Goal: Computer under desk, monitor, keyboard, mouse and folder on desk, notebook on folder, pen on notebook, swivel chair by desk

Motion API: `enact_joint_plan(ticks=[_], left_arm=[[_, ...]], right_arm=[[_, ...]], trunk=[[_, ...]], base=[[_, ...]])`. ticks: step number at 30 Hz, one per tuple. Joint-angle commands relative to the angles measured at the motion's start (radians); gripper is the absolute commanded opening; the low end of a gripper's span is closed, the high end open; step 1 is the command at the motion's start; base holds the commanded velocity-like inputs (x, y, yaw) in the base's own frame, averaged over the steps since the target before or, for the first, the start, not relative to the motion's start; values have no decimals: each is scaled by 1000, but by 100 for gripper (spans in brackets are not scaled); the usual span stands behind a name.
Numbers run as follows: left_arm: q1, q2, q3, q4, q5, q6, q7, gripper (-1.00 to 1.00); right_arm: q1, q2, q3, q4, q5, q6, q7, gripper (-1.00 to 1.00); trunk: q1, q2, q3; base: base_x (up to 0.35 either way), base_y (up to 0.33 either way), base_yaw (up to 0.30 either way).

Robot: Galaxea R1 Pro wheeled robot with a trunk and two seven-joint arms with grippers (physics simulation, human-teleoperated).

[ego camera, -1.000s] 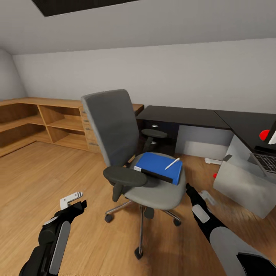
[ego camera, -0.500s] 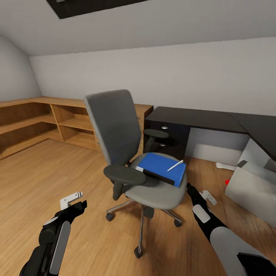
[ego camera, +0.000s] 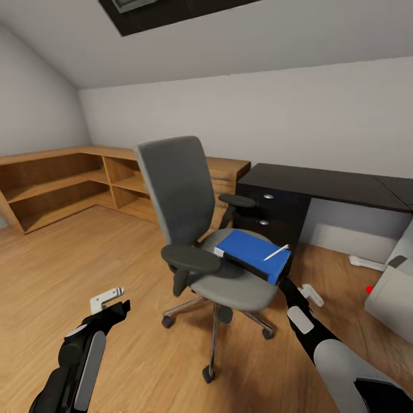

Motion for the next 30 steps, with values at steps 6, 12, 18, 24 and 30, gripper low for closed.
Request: enact_joint_plan(ticks=[6, 12, 18, 24, 30], left_arm=[[-1, -1, 0, -1, 10, 3, 7, 100], [-1, -1, 0, -1, 10, 3, 7, 100], [-1, -1, -1, 1, 10, 3, 7, 100], [-1, -1, -5, 16, 9, 2, 8, 100], [-1, -1, -7, 29, 8, -1, 8, 100]], right_arm=[[0, 0, 7, 1, -15, -3, 0, 100], [0, 0, 7, 1, -15, -3, 0, 100], [0, 0, 7, 1, -15, -3, 0, 100], [0, 0, 8, 2, -15, -3, 0, 100], [0, 1, 9, 1, -15, -4, 0, 100]], trunk=[[0, 0, -1], [0, 0, -1], [0, 0, -1], [0, 0, -1], [0, 0, -1]], base=[[0, 0, 272], [0, 0, 273], [0, 0, 273], [0, 0, 273], [0, 0, 276]])
